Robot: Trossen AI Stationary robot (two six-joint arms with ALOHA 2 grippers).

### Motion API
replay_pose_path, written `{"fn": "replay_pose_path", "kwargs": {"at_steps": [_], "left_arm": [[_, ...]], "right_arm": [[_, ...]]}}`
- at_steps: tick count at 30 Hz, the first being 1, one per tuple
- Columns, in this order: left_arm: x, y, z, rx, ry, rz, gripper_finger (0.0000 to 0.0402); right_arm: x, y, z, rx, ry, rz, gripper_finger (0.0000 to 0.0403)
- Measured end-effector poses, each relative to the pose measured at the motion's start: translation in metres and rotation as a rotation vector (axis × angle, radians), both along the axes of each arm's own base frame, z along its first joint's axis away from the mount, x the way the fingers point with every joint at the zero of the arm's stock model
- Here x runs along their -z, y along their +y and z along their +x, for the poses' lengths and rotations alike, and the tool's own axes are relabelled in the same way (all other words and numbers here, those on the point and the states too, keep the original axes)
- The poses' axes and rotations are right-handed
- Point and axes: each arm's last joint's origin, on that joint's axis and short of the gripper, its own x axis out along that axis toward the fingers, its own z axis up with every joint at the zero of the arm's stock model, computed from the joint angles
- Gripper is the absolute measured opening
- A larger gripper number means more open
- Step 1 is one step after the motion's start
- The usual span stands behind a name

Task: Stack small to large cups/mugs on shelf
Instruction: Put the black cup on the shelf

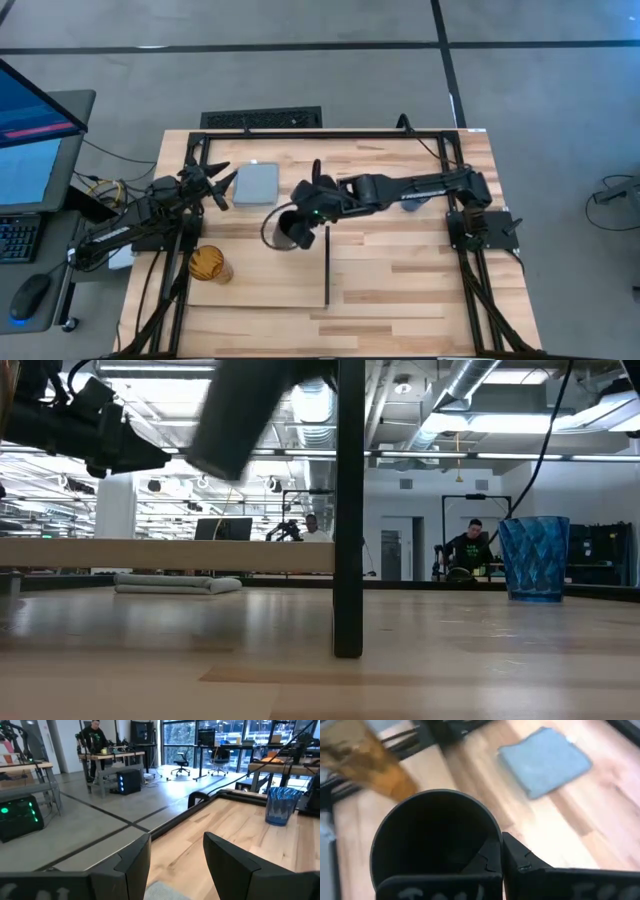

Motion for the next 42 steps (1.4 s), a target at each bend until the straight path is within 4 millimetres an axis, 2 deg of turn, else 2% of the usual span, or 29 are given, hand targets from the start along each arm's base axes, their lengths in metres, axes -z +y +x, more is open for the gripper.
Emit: {"fn": "replay_pose_path", "kwargs": {"at_steps": [3, 5, 7, 9, 13, 15, 17, 23, 28, 35, 39, 42], "left_arm": [[0.0, 0.0, 0.0, 0.0, 0.0, 0.0, 0.0174], [0.0, 0.0, 0.0, 0.0, -0.001, -0.001, 0.0174], [0.0, 0.0, 0.0, 0.0, -0.002, -0.001, 0.0174], [0.0, 0.0, 0.0, -0.001, -0.003, -0.001, 0.0174], [0.0, 0.0, 0.0, -0.001, -0.003, -0.002, 0.0174], [0.0, 0.0, 0.0, -0.001, -0.003, -0.002, 0.0174], [0.0, 0.0, 0.0, -0.001, -0.003, -0.002, 0.0174], [0.0, 0.0, 0.0, 0.0, -0.01, -0.008, 0.0174], [0.0, 0.0, 0.0, 0.001, -0.008, -0.012, 0.0174], [0.0, 0.0, 0.0, 0.0, -0.008, -0.012, 0.0174], [0.0, 0.0, 0.0, 0.001, -0.008, -0.012, 0.0174], [0.0, 0.0, 0.0, 0.001, -0.006, -0.013, 0.0174]], "right_arm": [[0.012, -0.014, 0.011, 0.034, 0.007, -0.008, 0.0005], [0.023, -0.024, 0.011, 0.054, 0.073, -0.015, 0.0005], [0.027, -0.034, 0.019, 0.072, 0.047, -0.007, 0.0005], [0.033, -0.043, 0.019, 0.077, 0.091, 0.008, 0.0005], [0.047, -0.055, 0.029, 0.084, 0.097, 0.009, 0.0005], [0.055, -0.059, 0.026, 0.084, 0.163, 0.01, 0.0005], [0.058, -0.061, 0.034, 0.07, 0.141, 0.003, 0.0005], [0.081, -0.066, 0.042, 0.043, 0.252, -0.025, 0.0005], [0.079, -0.067, 0.043, 0.038, 0.251, -0.03, 0.0005], [0.08, -0.077, 0.041, 0.062, 0.266, -0.028, 0.0017], [0.094, -0.079, 0.045, 0.07, 0.307, -0.034, 0.0005], [0.097, -0.078, 0.046, 0.063, 0.312, -0.027, 0.0013]]}}
